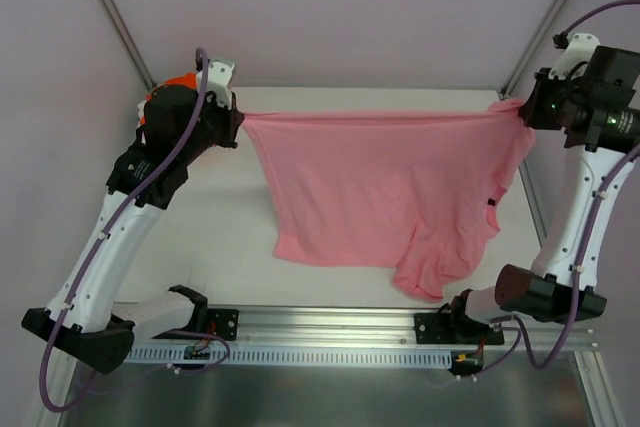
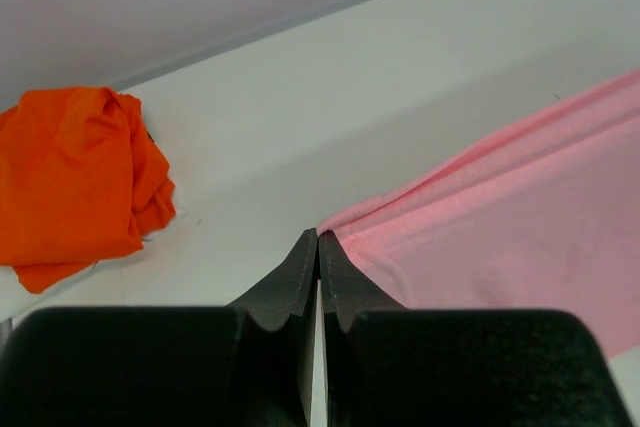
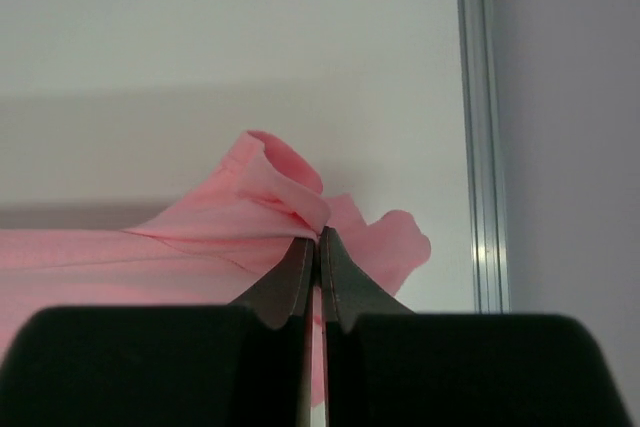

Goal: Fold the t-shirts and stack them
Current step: Flatten out the tshirt

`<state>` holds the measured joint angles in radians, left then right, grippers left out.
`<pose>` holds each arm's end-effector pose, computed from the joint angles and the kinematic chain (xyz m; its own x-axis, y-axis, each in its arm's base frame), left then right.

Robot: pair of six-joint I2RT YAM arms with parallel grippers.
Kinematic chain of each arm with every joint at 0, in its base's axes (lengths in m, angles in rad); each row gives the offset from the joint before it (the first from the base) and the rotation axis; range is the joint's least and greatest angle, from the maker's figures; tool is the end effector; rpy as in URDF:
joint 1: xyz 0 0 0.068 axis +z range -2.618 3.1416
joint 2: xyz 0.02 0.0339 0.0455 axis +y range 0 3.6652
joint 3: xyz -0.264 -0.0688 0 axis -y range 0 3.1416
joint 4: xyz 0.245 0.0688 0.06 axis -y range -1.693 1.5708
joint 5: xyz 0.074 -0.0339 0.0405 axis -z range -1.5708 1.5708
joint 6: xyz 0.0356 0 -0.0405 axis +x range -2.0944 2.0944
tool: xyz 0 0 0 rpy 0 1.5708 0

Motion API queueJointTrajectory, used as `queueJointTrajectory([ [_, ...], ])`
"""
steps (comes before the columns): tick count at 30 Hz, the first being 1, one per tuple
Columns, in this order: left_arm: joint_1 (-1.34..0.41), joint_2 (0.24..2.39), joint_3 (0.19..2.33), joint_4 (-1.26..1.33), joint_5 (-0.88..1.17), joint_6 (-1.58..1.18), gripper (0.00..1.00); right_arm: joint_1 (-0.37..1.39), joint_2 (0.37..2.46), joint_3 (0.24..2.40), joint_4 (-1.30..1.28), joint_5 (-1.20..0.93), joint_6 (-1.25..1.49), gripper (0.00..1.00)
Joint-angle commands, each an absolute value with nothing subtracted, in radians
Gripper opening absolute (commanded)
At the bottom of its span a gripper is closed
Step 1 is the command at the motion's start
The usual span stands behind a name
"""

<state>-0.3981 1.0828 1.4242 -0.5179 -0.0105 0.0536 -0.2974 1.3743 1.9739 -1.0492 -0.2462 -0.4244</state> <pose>0.1982 -0.0830 0.4660 -0.1414 0.1176 -0.9830 0.3862 0.9208 0.0546 0.2268 -0.0605 0.5130 -0.4093 -0.2923 -0.8643 -0.1034 0.9561 -0.2743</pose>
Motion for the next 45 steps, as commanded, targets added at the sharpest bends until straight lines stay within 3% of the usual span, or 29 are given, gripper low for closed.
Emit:
queueJointTrajectory([
  [1, -0.376, 1.066, 1.44, -0.351, -0.063, 0.115, 0.0, -0.285, 1.39, 1.98, -0.98, -0.193, -0.477, 0.0],
  [12, -0.374, 1.181, 1.848, -0.469, -0.071, 0.201, 0.0, -0.242, 1.349, 2.175, -0.948, -0.225, -0.453, 0.0],
  [27, -0.376, 0.914, 1.957, -0.722, -0.112, 0.124, 0.0, -0.244, 1.003, 2.238, -1.146, -0.181, -0.543, 0.0],
  [32, -0.376, 0.91, 1.997, -0.778, -0.135, 0.152, 0.0, -0.244, 1.023, 2.286, -1.155, -0.182, -0.514, 0.0],
  [45, -0.376, 1.069, 1.876, -0.612, -0.098, 0.163, 0.0, -0.242, 1.265, 2.197, -1.051, -0.248, -0.451, 0.0],
])
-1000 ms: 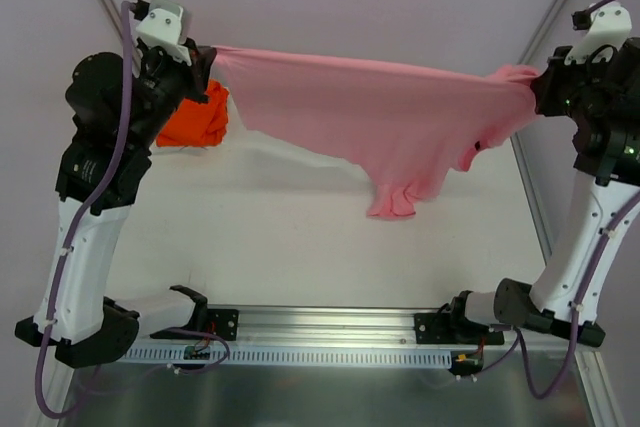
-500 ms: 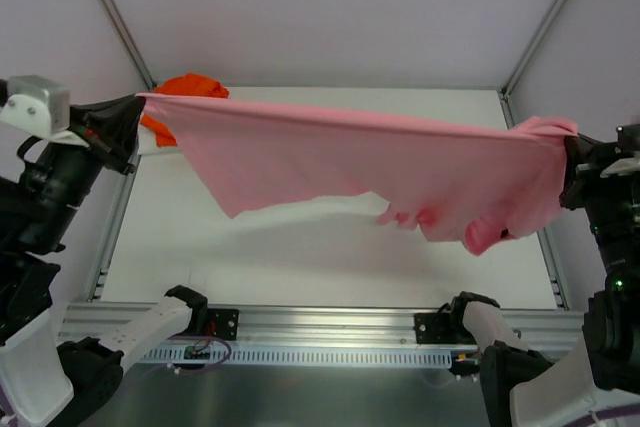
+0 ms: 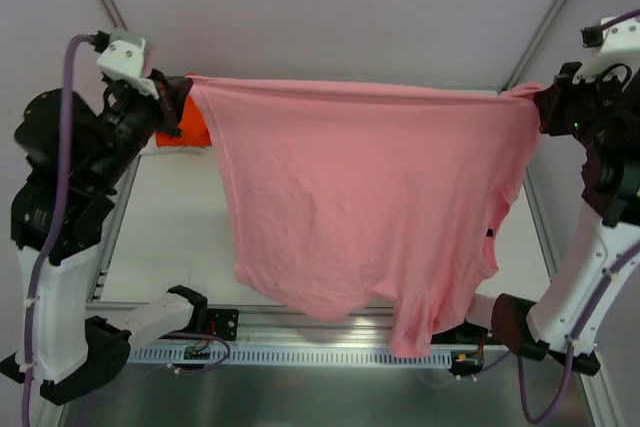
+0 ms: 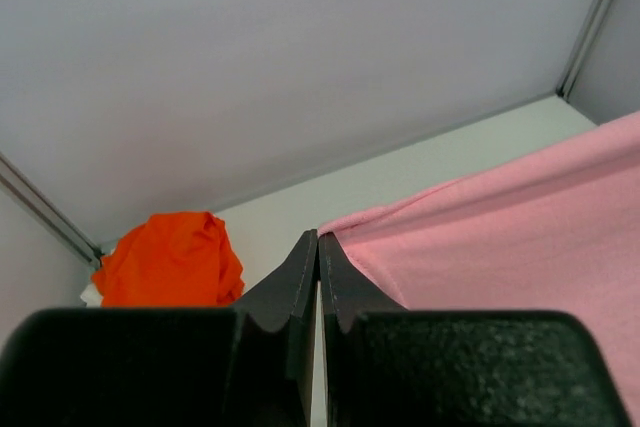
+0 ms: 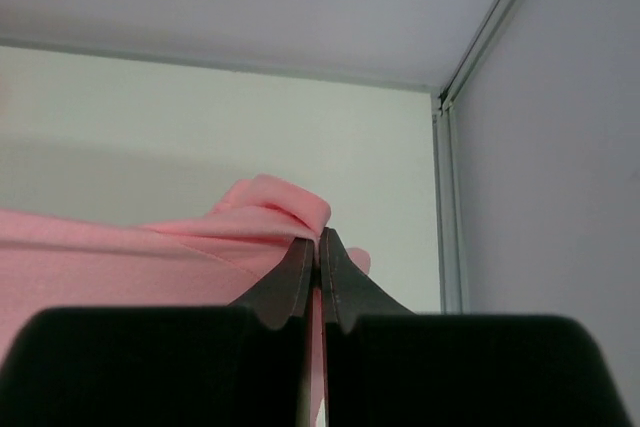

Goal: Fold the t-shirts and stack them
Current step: Flatten out the tshirt

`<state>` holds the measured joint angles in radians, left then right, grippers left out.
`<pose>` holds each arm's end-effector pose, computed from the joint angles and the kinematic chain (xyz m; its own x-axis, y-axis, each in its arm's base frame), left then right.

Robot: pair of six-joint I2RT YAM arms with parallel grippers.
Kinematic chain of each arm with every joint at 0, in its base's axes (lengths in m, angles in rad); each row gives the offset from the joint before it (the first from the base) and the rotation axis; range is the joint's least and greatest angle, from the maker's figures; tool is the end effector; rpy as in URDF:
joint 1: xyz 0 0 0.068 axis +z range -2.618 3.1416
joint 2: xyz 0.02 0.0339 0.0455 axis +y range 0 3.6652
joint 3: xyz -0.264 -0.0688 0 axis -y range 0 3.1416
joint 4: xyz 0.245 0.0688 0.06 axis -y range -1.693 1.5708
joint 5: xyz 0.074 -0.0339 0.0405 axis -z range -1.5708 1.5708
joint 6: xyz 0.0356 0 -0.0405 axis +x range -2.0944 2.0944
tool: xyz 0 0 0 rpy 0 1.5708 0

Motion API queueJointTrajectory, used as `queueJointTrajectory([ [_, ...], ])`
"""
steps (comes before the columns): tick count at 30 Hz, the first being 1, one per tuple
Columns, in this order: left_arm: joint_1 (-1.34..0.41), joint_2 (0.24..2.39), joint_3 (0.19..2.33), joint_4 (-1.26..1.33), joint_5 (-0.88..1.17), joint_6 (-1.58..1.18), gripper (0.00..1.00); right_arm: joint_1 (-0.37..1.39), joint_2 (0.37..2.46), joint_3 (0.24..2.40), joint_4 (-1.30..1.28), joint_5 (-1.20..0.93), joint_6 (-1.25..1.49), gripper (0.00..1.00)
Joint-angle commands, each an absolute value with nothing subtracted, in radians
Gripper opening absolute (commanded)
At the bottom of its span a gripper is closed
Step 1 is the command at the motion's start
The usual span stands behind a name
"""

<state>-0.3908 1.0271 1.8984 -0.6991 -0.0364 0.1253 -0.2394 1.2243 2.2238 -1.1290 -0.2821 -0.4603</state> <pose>0.0959 -0.0381 0.5843 0.2006 0.0524 -0.9783 0.3250 0.9385 0.1169 0.1186 -0.0187 0.5864 -0.0944 -0.4161 -0.9044 -0.0919 0.9082 -0.4083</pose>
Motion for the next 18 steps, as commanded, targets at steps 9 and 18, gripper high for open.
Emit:
queueJointTrajectory([
  [9, -0.336, 1.253, 1.744, -0.356, -0.055, 0.114, 0.0, -0.238, 1.508, 2.278, -0.991, -0.227, -0.466, 0.0],
  [18, -0.31, 1.396, 1.934, -0.325, -0.034, 0.166, 0.0, -0.229, 1.554, 2.43, -1.0, -0.199, -0.505, 0.0],
])
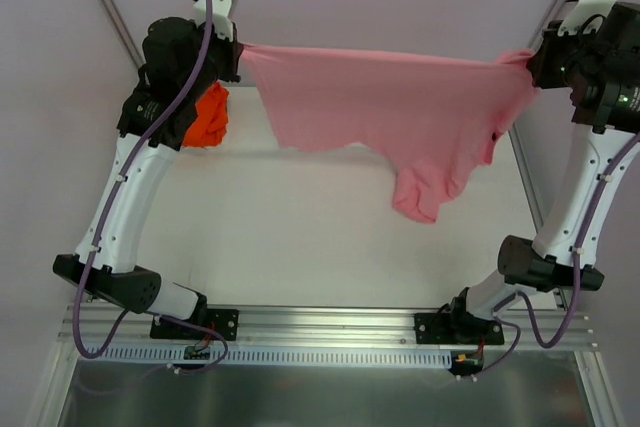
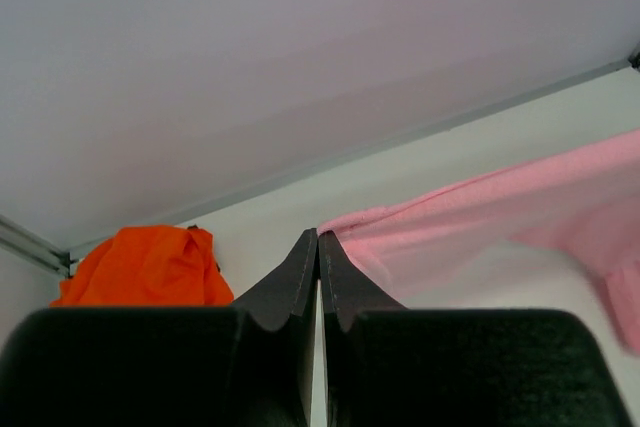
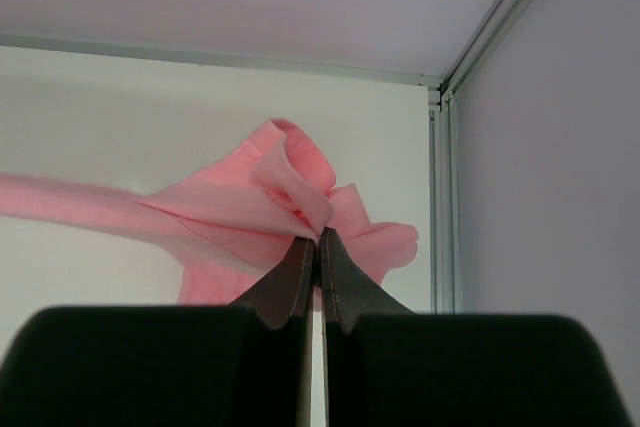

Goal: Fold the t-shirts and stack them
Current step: Flatten out the tshirt

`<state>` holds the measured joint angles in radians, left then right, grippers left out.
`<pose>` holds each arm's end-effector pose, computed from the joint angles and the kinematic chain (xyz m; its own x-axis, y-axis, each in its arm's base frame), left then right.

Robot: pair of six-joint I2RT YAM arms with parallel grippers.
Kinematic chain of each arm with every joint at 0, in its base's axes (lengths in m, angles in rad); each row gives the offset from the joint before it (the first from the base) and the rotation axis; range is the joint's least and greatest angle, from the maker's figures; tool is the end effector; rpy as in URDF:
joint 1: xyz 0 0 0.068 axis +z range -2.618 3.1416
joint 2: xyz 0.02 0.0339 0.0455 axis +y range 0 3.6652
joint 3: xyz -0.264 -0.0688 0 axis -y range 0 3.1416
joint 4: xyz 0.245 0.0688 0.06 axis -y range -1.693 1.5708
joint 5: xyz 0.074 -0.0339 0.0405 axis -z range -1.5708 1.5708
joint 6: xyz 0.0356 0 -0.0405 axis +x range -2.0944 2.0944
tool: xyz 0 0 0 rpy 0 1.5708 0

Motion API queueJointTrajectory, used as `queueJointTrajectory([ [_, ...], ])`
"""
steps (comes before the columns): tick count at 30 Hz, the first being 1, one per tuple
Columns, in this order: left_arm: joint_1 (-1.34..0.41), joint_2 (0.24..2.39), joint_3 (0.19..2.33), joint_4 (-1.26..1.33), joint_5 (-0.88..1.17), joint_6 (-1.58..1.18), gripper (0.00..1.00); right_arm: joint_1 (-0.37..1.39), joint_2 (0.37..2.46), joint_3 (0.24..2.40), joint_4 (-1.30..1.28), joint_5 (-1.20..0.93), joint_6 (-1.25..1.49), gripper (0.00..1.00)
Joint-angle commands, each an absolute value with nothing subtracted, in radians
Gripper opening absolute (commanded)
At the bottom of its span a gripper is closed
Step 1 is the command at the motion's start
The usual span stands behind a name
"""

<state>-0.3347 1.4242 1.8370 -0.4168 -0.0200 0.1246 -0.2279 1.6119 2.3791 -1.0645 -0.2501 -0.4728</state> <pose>0.2754 -0.0950 0.5275 0.0347 0.1195 -0.9922 0.3076 0.9434 0.1244 0.2643 -0.0523 0.5587 -0.2488 -0.3952 -0.8843 -0.1403 0.9180 -0.3709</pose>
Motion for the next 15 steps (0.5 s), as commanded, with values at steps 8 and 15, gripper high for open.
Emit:
queueJointTrajectory([
  [8, -0.304, 1.287, 1.896, -0.403, -0.014, 0.134, 0.0, -0.229, 1.419, 2.364, -1.052, -0.257, -0.505, 0.0],
  [15, -0.304, 1.068, 1.783, -0.535, -0.011, 0.083, 0.0, -0.229, 1.227, 2.27, -1.193, -0.311, -0.489, 0.0],
])
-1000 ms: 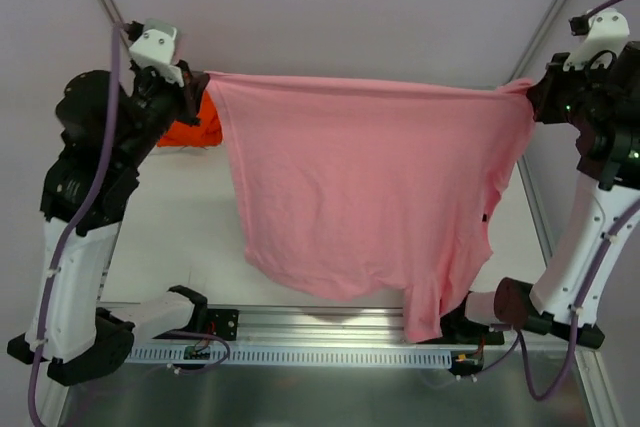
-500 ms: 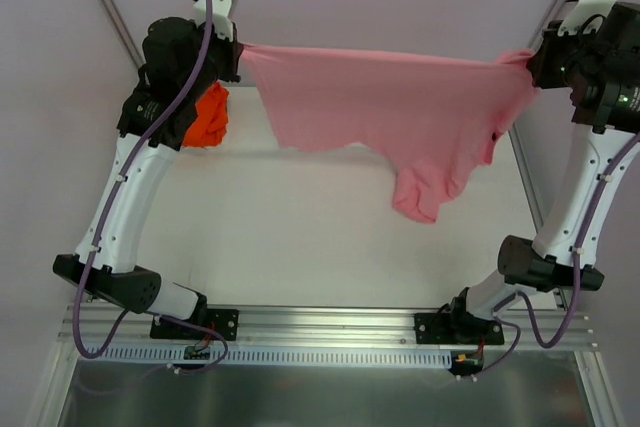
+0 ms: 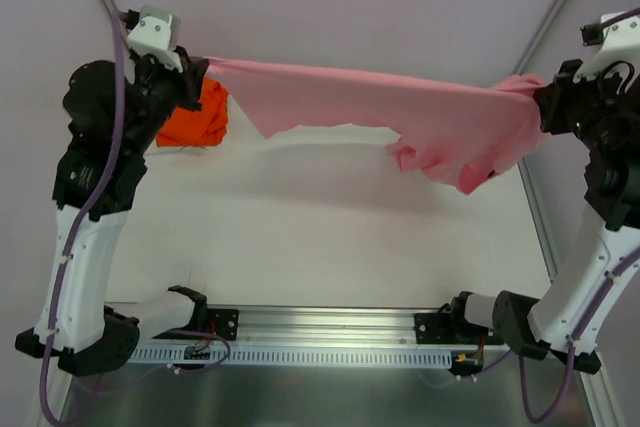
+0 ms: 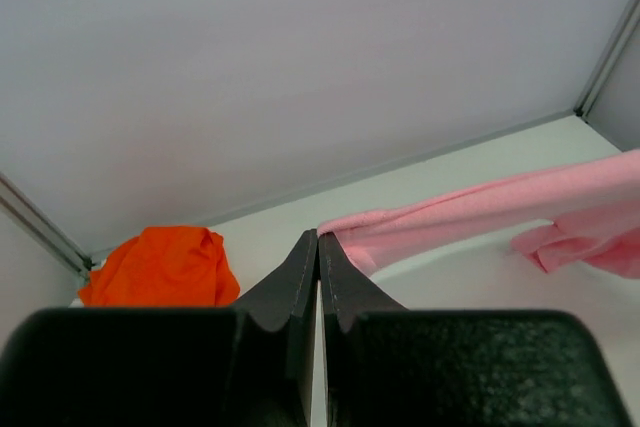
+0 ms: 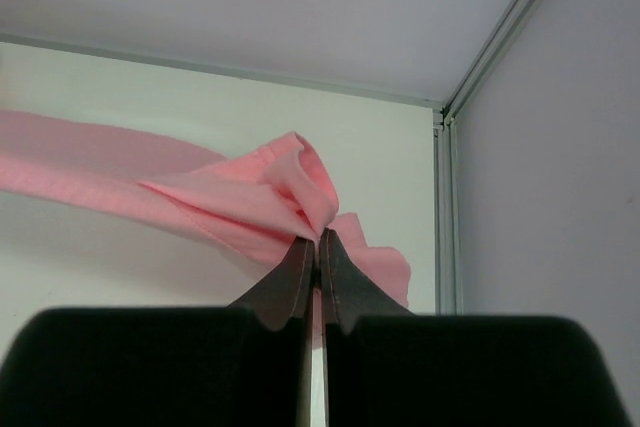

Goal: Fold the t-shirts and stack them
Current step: Flatten out the tshirt

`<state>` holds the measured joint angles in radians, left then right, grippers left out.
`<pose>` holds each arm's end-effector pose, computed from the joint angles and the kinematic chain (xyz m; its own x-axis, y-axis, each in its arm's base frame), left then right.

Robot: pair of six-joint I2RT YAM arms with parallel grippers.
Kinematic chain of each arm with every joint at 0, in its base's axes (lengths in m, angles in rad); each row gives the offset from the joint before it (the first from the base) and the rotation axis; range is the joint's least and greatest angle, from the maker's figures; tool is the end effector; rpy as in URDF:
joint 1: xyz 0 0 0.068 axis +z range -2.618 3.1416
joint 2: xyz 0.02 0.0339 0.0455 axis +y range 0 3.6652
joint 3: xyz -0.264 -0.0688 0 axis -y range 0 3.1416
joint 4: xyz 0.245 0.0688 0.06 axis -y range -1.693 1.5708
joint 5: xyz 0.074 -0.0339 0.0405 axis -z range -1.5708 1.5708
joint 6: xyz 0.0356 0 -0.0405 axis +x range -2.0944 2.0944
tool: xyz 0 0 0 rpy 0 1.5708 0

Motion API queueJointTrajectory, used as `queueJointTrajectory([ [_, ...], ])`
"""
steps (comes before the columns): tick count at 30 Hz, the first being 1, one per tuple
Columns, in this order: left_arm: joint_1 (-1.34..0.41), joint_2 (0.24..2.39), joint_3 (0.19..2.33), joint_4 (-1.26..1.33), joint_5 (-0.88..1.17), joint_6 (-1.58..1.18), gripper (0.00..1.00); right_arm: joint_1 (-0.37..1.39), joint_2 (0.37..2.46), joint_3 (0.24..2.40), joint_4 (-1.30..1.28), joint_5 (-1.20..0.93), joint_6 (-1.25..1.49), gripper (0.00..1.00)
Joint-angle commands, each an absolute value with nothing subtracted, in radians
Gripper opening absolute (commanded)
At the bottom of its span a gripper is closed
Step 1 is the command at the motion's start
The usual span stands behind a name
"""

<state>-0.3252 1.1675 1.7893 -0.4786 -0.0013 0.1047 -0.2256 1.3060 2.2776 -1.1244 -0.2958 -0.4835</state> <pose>0.1792 -0.0604 0.5634 0.1678 0.0537 -0.9844 0.3024 0.9476 0.1033 0.1449 -0.0226 0.5880 -0.1003 -0.4332 -0.8957 -0.1281 0.8983 -0.4202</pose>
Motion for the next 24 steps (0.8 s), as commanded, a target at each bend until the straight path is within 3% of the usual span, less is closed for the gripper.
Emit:
queueJointTrajectory([
  [1, -0.304, 1.045, 1.782, -0.558, -0.015, 0.081, 0.0, -0.229, 1.209, 2.269, -1.212, -0.313, -0.488, 0.0],
  [13, -0.304, 0.931, 1.982, -0.781, -0.086, 0.133, 0.0, -0.229, 1.094, 2.341, -1.319, -0.317, -0.486, 0.0],
  [20, -0.304, 0.948, 1.931, -0.73, -0.087, 0.155, 0.0, -0.229, 1.155, 2.261, -1.252, -0.339, -0.445, 0.0],
  [24, -0.304, 0.969, 1.806, -0.64, -0.109, 0.161, 0.0, -0.229, 1.172, 2.099, -1.129, -0.376, -0.451, 0.0],
])
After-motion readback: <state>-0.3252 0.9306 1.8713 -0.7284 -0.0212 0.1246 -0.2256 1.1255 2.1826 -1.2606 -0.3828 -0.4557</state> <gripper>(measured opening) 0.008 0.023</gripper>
